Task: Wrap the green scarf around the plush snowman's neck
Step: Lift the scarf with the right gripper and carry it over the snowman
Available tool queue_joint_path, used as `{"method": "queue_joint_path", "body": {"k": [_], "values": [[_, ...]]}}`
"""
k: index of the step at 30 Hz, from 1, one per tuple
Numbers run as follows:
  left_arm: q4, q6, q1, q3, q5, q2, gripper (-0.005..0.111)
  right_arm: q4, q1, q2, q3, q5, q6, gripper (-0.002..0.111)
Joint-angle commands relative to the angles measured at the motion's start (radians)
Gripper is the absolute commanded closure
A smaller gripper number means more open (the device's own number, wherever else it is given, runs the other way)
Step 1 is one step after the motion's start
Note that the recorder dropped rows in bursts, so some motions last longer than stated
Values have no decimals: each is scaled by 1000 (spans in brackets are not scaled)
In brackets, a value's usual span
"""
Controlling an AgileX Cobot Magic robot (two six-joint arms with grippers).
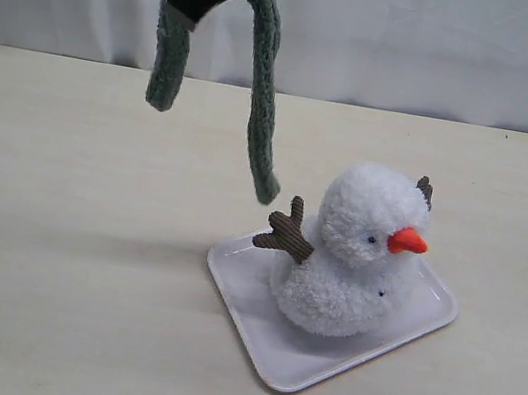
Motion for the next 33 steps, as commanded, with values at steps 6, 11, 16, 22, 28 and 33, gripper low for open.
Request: {"method": "queue_joint_path", "body": {"k": [6,11,16,22,28,33], "values": [[-5,1,5,4,-12,-3,107,-46,67,-137,0,8,22,104],[-5,1,5,4,-12,-3,107,-45,67,-216,0,8,68,104],[-5,1,5,4,-12,-3,107,-43,67,-314,57,8,93,104],[-5,1,5,4,-12,-3,107,-124,67,-435,236,8,89,104],[-5,1,5,4,-12,-3,107,-228,65,-559,442,8,74,104],[-5,1,5,4,-12,-3,107,-342,65,-637,602,8,77,104]]}}
